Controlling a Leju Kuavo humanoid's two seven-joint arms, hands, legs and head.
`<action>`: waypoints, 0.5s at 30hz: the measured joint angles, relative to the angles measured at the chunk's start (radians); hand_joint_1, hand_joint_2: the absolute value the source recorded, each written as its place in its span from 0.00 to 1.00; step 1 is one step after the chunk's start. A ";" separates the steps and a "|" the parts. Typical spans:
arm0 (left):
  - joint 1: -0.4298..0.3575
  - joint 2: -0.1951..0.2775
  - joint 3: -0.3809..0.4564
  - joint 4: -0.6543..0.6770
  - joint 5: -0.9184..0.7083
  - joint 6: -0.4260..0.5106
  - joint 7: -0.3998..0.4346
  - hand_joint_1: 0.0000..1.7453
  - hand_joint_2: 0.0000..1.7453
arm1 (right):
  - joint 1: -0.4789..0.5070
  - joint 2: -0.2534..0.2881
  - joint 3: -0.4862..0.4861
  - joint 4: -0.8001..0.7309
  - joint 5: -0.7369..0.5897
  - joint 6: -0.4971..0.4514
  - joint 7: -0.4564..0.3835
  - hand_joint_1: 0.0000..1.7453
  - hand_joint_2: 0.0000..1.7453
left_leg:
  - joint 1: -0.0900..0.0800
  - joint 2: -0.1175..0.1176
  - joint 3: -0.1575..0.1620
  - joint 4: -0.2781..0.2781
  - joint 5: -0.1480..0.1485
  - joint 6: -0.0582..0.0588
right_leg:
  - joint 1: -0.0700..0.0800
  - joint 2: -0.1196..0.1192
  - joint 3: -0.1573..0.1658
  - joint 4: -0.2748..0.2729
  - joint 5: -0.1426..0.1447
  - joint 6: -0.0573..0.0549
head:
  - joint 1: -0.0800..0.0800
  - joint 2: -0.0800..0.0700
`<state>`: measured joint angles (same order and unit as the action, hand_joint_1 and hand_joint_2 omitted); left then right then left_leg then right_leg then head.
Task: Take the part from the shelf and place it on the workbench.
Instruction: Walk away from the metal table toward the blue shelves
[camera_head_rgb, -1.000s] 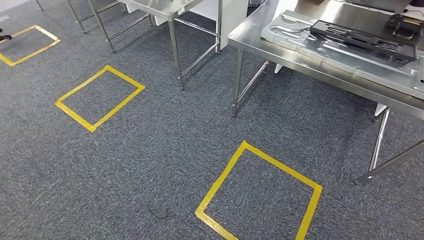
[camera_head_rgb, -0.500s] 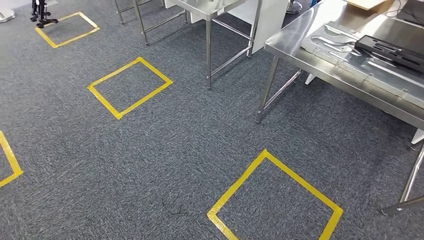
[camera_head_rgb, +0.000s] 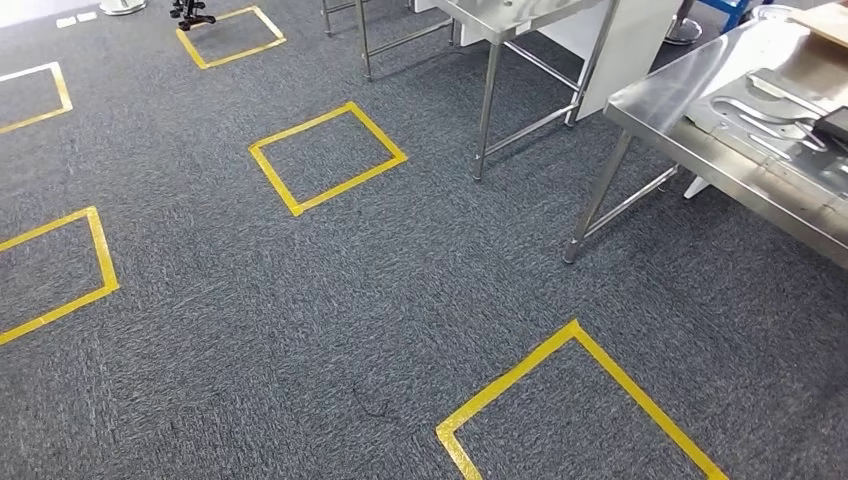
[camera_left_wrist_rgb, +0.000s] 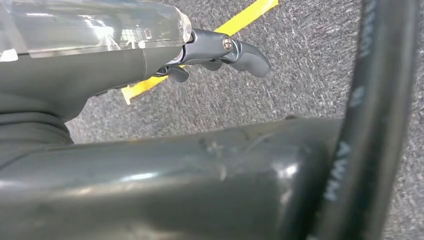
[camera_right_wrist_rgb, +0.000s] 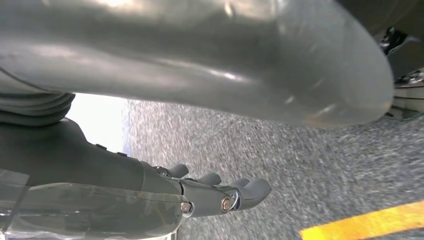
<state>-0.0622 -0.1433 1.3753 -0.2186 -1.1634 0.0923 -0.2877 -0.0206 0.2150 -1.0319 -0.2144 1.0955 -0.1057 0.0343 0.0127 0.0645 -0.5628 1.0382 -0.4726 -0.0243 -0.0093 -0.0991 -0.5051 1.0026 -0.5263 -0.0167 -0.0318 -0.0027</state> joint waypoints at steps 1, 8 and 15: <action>-0.001 0.000 0.001 0.000 0.001 0.000 0.000 0.00 0.00 | -0.001 0.000 0.000 0.000 0.000 0.000 0.000 0.00 0.00 | -0.003 0.008 0.007 -0.017 0.001 0.006 | 0.002 -0.009 0.002 0.001 -0.003 0.005 | 0.000 0.000; 0.000 0.000 0.010 0.000 0.005 0.000 0.000 0.00 0.00 | -0.004 0.000 0.000 0.000 0.003 0.000 0.001 0.00 0.00 | -0.001 -0.061 0.011 -0.043 0.016 0.045 | -0.005 0.082 -0.065 0.167 -0.110 0.034 | 0.000 0.000; -0.001 -0.001 0.018 0.000 0.008 0.000 0.000 0.00 0.00 | 0.001 -0.002 0.000 0.000 0.003 0.000 0.001 0.00 0.00 | -0.006 -0.150 0.011 -0.035 0.015 0.040 | -0.003 0.156 -0.041 0.042 0.016 0.012 | 0.000 0.000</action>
<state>-0.0630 -0.1446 1.3934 -0.2186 -1.1551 0.0923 -0.2873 -0.0192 0.2132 -1.0320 -0.2144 1.0987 -0.1057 0.0356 0.0064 -0.0858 -0.5522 1.0035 -0.4573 0.0156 -0.0120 0.0571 -0.5458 1.0450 -0.5106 -0.0049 -0.0314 -0.0027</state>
